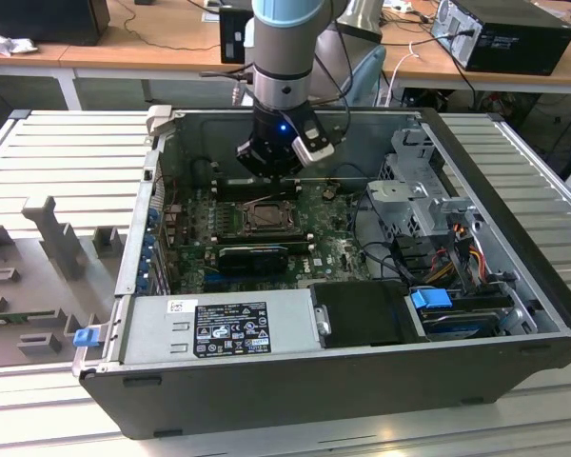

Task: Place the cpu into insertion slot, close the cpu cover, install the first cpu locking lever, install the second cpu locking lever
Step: 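Install the first cpu locking lever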

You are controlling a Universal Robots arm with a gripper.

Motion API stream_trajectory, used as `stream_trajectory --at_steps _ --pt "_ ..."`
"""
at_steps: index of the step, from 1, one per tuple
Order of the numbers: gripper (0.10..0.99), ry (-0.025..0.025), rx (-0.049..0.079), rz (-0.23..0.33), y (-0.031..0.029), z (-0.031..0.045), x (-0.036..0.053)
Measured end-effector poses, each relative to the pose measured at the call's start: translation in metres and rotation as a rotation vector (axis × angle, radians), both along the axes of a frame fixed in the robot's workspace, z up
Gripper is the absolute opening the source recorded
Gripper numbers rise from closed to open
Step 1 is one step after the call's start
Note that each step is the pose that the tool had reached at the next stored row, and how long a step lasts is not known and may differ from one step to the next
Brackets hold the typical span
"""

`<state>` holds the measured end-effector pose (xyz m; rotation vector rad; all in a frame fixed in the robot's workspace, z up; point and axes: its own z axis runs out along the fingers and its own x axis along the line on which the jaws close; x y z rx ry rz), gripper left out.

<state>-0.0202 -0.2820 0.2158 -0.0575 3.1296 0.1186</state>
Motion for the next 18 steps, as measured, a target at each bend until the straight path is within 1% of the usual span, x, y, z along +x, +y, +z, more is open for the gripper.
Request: stream_trajectory --at_steps 8,16,18 --pt "0.106 0.0000 -0.001 0.001 0.0000 -0.0071 0.0014" --pt "0.106 -0.0002 -0.002 0.000 0.0000 -0.0095 0.0033" --pt "0.106 0.0000 -0.005 0.001 0.0000 -0.0101 0.0034"
